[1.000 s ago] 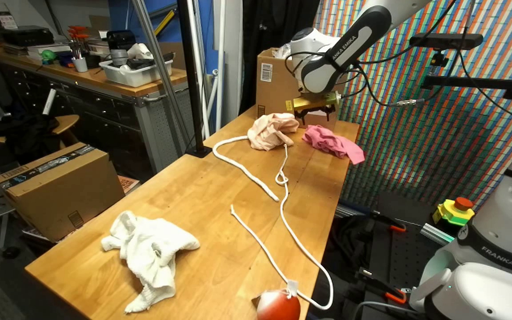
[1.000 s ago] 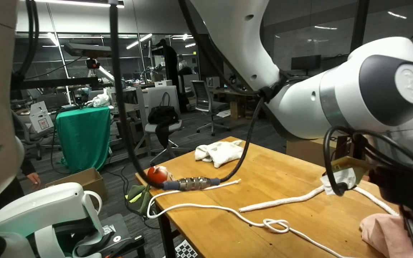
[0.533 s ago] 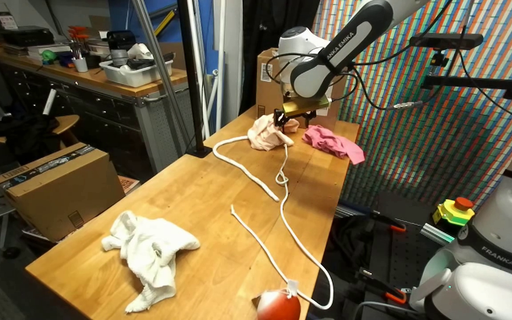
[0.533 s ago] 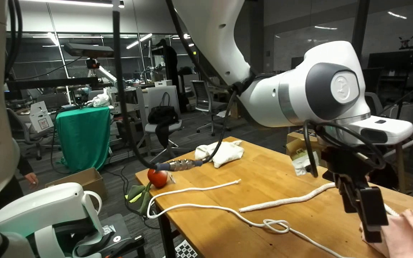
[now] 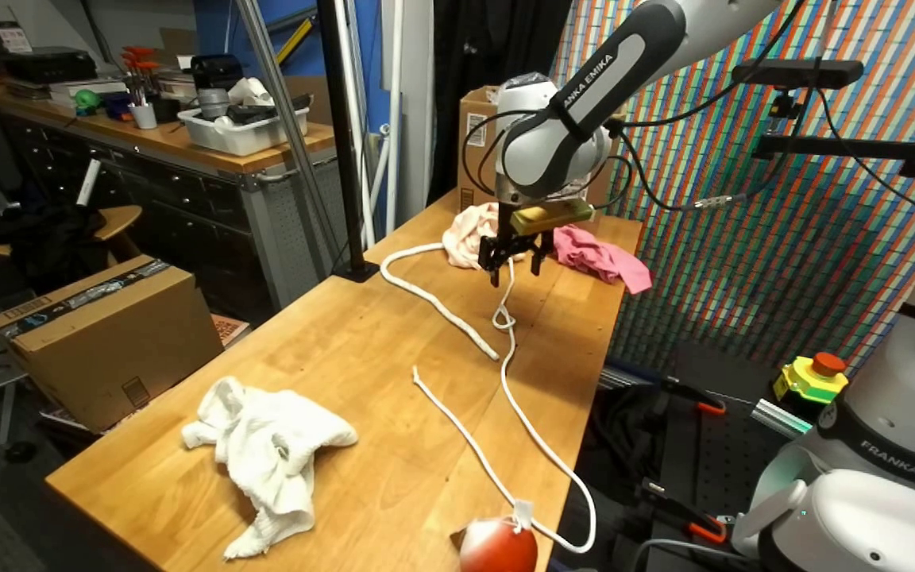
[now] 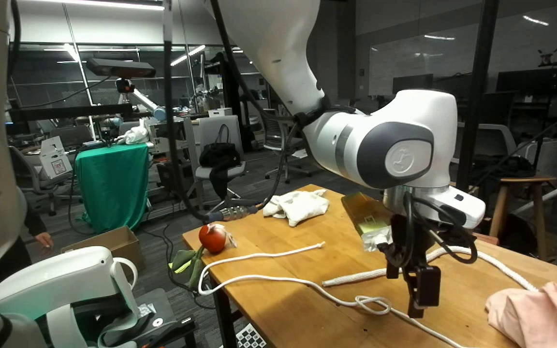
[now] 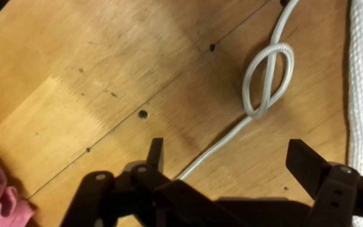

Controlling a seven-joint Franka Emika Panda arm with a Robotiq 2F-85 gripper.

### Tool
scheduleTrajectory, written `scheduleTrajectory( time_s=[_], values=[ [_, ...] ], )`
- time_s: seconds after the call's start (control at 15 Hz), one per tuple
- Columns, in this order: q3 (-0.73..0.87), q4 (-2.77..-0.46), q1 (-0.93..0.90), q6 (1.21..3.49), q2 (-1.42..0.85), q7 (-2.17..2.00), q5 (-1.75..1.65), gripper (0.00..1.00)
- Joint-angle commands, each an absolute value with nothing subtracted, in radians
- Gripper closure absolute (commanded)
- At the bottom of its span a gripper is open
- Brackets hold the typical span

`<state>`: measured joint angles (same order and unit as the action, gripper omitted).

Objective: Separate the things on the table

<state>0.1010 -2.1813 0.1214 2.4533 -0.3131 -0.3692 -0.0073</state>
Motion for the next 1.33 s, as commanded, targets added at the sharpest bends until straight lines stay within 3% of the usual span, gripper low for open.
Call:
scheduleTrajectory(
  time_s=[0.0,0.6,1.27],
  values=[
    [0.076,-2.208,0.132,2.413,-0.297,-0.211,0.098,0.00],
    [0.062,-2.205,0.133,2.389,-0.325,-0.002,0.171,0.00],
    [0.060,-2.206,0.085,2.448,-0.374,-0.040,0.115,0.00]
  ],
)
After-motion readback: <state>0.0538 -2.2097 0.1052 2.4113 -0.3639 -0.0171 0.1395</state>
